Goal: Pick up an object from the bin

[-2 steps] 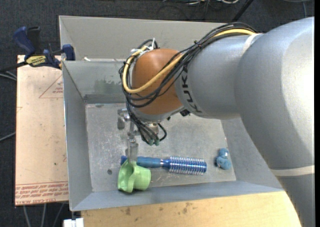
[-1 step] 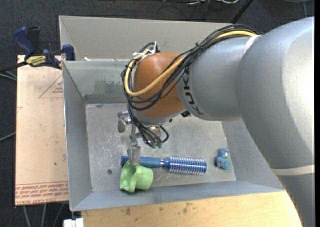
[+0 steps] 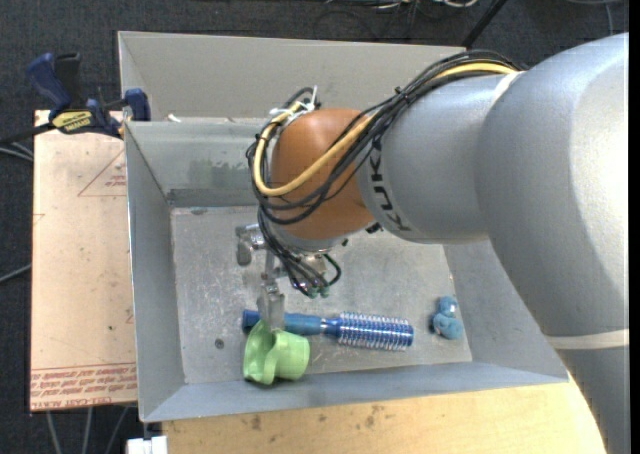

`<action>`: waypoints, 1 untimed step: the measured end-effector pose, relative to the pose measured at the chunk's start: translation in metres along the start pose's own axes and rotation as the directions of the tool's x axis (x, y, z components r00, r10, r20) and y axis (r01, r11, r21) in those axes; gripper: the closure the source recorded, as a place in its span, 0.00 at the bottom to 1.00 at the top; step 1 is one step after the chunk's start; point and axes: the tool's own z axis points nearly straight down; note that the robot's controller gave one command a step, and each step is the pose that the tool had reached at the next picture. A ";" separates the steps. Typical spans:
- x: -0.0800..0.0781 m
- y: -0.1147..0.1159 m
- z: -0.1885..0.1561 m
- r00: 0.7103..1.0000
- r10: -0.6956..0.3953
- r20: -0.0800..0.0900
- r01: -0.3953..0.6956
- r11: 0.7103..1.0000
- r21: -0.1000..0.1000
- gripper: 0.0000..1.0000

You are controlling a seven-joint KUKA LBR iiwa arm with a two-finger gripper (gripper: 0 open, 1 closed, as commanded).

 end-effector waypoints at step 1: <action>0.012 0.000 0.009 0.999 -0.044 -0.029 0.044 0.999 0.000 0.00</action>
Offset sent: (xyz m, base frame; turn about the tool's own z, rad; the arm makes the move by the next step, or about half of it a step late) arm -0.0552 -0.0484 -0.0365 -0.2114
